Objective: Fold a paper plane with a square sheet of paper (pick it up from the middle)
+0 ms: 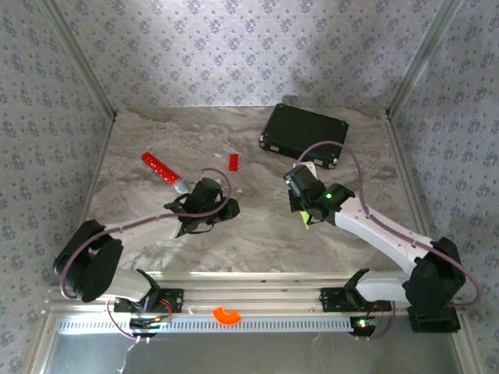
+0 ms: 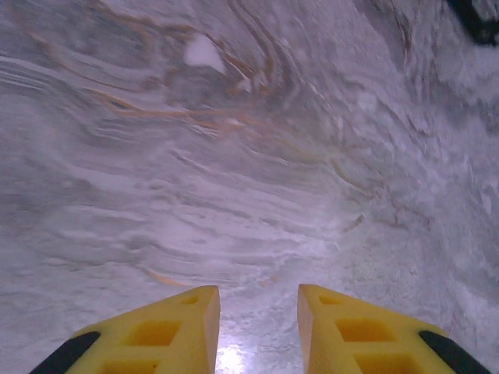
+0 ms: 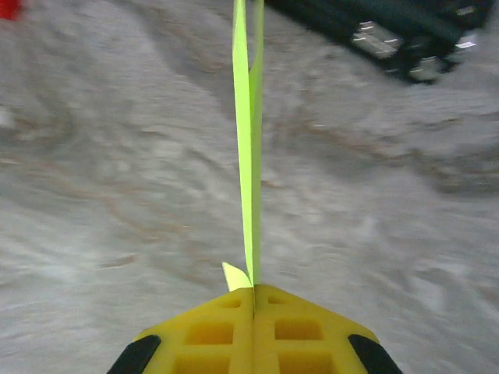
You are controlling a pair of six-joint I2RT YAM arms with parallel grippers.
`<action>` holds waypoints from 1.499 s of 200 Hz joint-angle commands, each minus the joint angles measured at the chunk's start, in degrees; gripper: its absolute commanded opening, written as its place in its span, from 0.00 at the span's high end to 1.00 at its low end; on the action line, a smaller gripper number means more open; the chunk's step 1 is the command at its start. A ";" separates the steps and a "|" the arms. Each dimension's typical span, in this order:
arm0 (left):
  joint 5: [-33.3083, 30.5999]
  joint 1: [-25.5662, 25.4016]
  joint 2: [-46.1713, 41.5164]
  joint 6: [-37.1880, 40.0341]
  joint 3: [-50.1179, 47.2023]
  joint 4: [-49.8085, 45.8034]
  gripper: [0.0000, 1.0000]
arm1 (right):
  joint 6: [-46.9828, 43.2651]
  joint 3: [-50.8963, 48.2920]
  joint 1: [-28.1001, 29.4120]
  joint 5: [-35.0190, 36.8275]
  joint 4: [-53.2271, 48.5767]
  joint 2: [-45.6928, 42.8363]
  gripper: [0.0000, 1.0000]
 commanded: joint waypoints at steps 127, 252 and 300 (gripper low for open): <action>-9.92 7.80 -22.77 -5.21 -8.44 -10.86 0.66 | 7.28 11.08 11.61 13.40 -9.38 28.54 0.96; 0.74 7.42 -14.98 -2.71 -6.29 -6.53 0.61 | 7.80 -6.89 -5.84 -46.31 26.47 10.70 0.47; 7.27 1.01 0.78 0.13 2.99 -2.10 0.62 | 11.08 -19.24 -23.03 -59.23 33.33 6.56 0.79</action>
